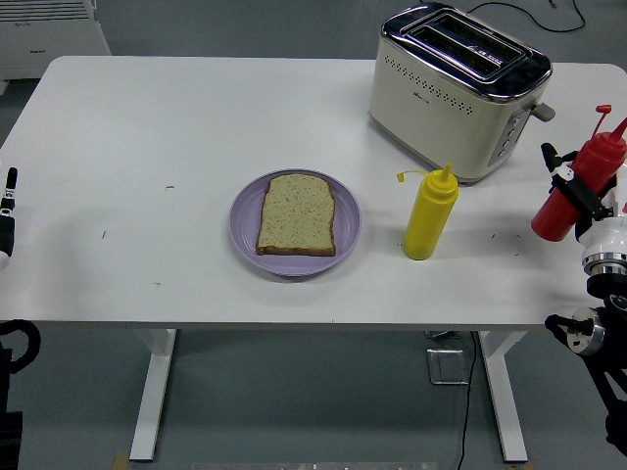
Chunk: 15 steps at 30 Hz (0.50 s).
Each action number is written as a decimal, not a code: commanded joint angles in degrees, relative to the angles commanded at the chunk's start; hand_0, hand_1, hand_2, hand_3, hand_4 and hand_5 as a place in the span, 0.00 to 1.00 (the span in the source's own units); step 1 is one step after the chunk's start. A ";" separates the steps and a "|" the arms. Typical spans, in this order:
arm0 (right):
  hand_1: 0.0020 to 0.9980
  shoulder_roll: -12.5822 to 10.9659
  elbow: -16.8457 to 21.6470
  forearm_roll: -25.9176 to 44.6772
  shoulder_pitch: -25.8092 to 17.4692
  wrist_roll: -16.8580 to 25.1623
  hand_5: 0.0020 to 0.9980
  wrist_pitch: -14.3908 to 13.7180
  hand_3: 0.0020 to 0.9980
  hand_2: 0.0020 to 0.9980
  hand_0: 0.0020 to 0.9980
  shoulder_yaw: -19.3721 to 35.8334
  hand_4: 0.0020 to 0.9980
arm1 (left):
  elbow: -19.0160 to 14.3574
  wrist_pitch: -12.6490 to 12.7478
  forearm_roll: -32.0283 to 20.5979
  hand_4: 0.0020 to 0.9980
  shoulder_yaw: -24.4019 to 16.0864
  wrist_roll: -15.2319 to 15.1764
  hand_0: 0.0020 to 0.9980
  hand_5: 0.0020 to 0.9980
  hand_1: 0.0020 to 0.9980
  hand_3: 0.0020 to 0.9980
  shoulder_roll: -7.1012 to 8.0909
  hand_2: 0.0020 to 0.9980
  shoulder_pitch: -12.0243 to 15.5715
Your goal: Pick up the cup,pour liquid into bread,place the cup on the desk
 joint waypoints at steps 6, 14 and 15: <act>0.00 -1.91 3.05 -8.14 4.62 -1.30 0.18 -1.13 0.21 0.09 0.00 -0.19 0.89 | 0.02 -0.02 0.01 0.56 0.05 0.02 0.78 1.00 0.74 0.68 0.00 0.73 0.09; 0.00 -3.87 3.95 -26.88 12.16 -7.79 0.18 -5.53 0.21 0.10 0.00 -5.55 0.88 | -0.02 -0.01 0.00 0.56 -0.39 0.01 0.78 1.00 0.74 0.68 0.00 0.73 0.03; 0.00 -3.94 3.82 -29.12 13.25 -8.80 0.17 -5.76 0.22 0.11 0.00 -6.33 0.86 | -0.02 -0.01 0.00 0.56 -0.44 0.01 0.78 1.00 0.74 0.68 0.00 0.73 0.00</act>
